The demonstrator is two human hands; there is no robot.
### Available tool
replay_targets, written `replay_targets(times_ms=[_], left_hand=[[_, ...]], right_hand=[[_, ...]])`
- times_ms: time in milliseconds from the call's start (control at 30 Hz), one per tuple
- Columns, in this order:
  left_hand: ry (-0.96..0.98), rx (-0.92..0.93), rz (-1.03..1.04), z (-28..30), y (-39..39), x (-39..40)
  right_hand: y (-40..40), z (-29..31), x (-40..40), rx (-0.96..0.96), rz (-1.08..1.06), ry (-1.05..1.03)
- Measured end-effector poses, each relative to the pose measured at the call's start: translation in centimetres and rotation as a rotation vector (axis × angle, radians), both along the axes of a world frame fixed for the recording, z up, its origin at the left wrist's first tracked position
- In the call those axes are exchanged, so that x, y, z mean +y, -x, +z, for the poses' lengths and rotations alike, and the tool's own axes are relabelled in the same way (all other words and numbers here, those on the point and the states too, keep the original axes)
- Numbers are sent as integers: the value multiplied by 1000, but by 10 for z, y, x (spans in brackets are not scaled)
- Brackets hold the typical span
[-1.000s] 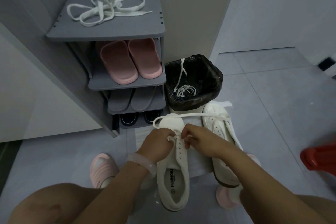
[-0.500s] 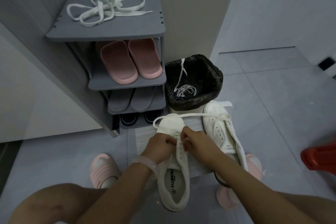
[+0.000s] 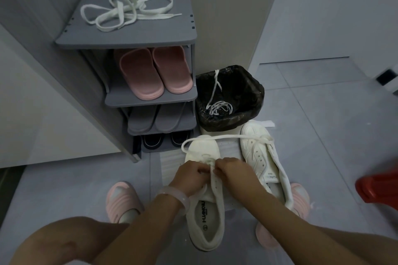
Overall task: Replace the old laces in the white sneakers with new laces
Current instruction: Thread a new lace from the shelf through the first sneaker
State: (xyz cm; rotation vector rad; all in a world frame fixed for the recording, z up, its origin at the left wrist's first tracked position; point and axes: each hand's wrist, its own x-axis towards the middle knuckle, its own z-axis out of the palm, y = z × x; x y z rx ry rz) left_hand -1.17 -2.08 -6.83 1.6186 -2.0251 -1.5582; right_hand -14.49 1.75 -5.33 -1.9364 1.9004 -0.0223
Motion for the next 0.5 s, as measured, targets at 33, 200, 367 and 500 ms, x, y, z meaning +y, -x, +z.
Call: replay_targets(times_ms=[33, 200, 367, 500], left_hand=[[21, -22, -5, -1, 1, 0], [89, -103, -24, -7, 3, 1], [-146, 378, 398, 30, 4, -16], [-372, 1172, 754, 101, -26, -50]], right_hand=[[0, 1, 0, 18, 19, 10], [3, 6, 0, -167, -3, -53], [5, 8, -4, -68, -60, -135], [2, 6, -7, -103, -88, -216]])
